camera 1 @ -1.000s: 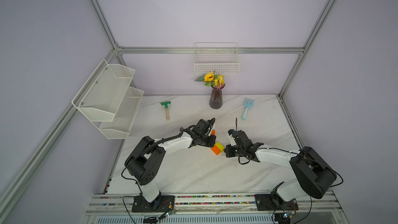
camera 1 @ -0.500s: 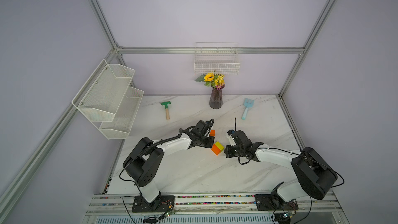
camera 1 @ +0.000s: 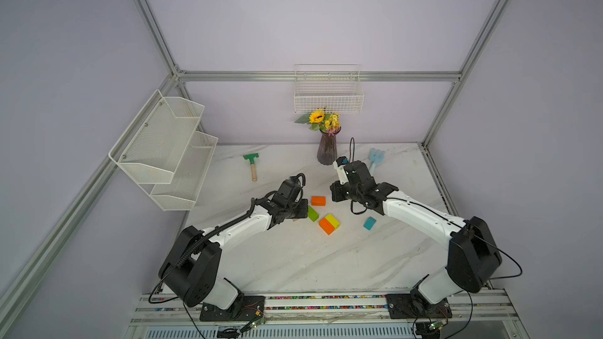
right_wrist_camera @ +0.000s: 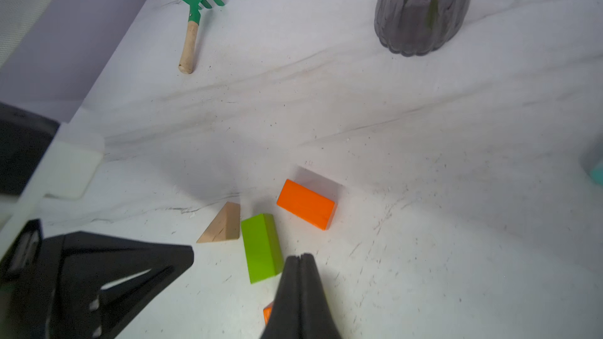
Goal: Assemble a piece of candy with building blocks
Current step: Assemble the building blocks at the center of the board.
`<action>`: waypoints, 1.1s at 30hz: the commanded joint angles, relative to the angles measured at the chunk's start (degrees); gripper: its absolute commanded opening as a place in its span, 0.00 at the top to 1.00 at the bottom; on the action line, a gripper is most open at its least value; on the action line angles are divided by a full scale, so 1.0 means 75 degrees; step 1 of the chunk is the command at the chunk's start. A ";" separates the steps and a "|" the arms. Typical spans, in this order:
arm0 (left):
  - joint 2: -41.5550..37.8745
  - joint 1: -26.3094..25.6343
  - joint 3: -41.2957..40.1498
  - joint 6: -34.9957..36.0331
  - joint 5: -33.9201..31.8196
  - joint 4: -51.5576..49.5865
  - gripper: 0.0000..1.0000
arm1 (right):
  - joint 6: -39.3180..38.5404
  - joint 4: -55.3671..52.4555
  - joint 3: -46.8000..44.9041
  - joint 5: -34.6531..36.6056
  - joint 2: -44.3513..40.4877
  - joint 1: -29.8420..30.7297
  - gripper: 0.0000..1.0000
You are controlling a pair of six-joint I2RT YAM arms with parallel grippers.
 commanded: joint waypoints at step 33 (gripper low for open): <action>0.1792 -0.0250 0.0650 -0.0885 0.0383 0.0313 1.00 | -0.1037 -0.0525 0.1993 -0.2159 0.3672 -0.0479 1.00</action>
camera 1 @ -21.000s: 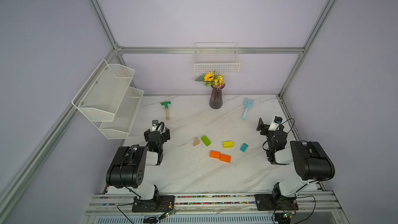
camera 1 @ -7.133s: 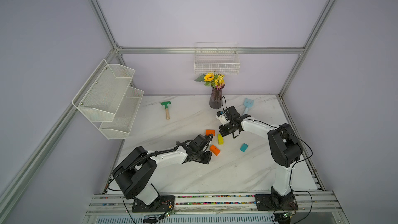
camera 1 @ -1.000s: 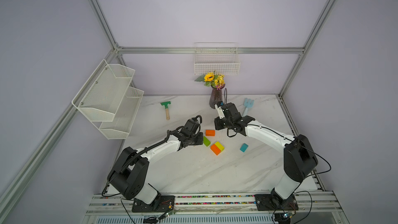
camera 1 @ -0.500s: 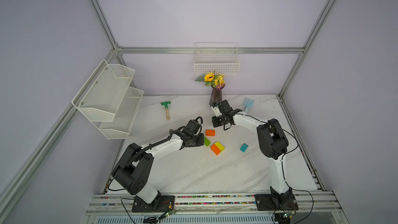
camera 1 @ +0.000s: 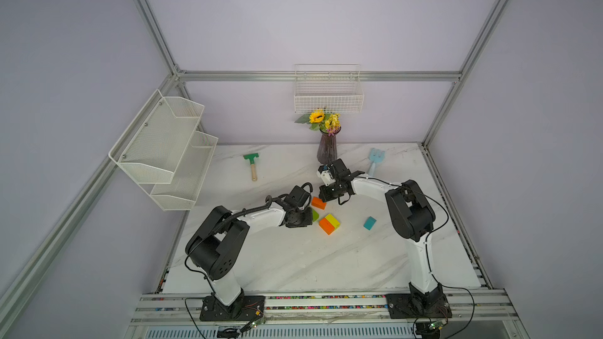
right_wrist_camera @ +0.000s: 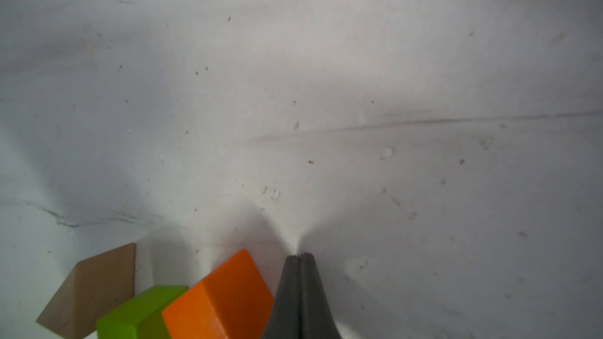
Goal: Assemble a piece of candy with building blocks
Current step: Assemble the building blocks at the center of the board.
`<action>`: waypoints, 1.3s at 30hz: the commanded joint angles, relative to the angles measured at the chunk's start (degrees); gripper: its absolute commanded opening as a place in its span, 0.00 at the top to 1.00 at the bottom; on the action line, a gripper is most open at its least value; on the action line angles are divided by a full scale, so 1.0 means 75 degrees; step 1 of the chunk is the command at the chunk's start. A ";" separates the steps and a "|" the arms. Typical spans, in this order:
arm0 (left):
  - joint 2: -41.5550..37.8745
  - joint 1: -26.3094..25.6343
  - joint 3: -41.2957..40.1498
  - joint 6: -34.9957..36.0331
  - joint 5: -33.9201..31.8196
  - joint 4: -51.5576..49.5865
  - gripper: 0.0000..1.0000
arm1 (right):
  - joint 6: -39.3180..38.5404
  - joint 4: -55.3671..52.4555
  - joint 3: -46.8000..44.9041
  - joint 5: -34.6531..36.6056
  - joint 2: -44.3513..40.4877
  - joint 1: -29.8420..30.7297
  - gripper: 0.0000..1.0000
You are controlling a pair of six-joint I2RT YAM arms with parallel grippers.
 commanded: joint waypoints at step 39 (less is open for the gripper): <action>0.0521 -0.0098 0.0787 0.0115 -0.0201 0.0149 1.00 | -0.0301 -0.0103 -0.0172 -0.0023 -0.0357 0.0335 1.00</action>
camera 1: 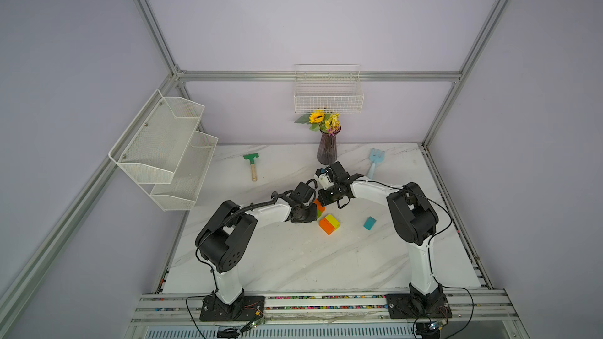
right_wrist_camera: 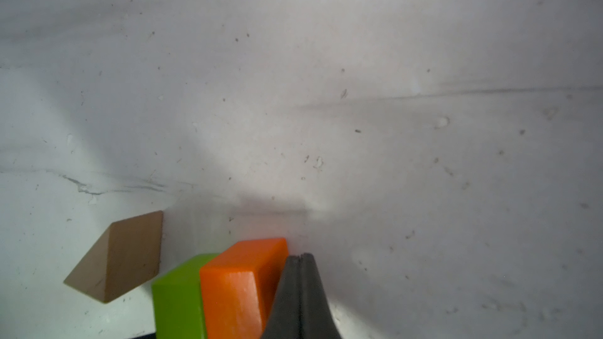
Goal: Assemble a piece of candy with building blocks
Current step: Assemble the building blocks at the center of the board.
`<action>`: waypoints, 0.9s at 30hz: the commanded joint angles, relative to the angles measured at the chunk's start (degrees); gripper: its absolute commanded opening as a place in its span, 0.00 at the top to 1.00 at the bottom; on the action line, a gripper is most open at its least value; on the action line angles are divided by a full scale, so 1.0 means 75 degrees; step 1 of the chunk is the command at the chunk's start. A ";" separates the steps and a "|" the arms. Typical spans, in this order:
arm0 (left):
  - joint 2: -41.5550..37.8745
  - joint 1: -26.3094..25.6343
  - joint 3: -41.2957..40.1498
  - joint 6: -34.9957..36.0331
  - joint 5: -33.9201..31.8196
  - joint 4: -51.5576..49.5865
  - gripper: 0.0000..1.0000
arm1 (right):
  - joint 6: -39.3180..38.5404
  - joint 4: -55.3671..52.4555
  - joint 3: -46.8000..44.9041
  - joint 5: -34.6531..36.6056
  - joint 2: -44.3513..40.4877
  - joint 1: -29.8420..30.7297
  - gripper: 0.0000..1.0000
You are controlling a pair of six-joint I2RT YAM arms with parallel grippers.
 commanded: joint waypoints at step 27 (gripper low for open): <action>0.0244 -0.0178 0.0528 0.0044 0.0083 0.0141 1.00 | 0.0094 0.0013 -0.0893 0.0230 -0.0871 0.0115 1.00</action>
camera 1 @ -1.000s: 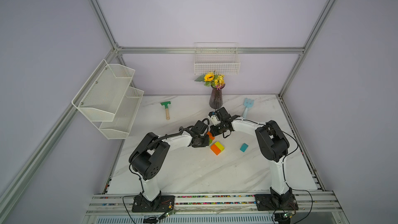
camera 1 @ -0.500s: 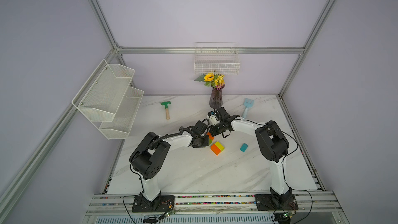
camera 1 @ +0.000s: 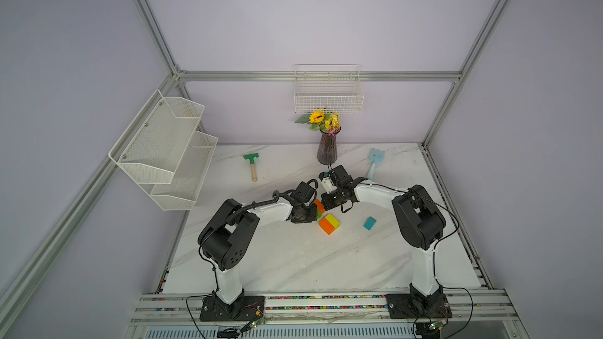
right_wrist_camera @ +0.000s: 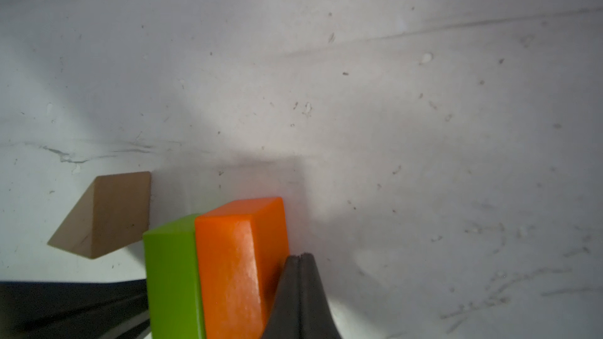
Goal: Assemble a piece of candy with building blocks
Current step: Assemble the building blocks at the center of the board.
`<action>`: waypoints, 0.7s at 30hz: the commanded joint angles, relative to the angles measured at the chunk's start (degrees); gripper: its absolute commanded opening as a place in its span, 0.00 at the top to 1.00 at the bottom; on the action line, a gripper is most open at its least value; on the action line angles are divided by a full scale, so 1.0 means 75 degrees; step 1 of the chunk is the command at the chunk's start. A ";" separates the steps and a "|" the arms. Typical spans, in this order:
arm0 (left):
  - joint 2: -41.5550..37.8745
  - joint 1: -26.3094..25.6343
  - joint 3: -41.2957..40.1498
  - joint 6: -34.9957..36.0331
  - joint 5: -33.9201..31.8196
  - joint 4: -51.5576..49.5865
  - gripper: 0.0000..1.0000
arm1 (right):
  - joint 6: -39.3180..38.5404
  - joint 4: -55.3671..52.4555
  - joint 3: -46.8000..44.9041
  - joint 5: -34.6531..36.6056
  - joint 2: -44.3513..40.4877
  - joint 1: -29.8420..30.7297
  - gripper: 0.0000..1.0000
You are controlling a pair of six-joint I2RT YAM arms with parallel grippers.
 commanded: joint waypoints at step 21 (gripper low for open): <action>0.0124 -0.0440 0.0459 0.0018 -0.0083 0.0240 1.00 | 0.0296 0.0010 -0.0655 -0.0106 -0.0797 0.0155 1.00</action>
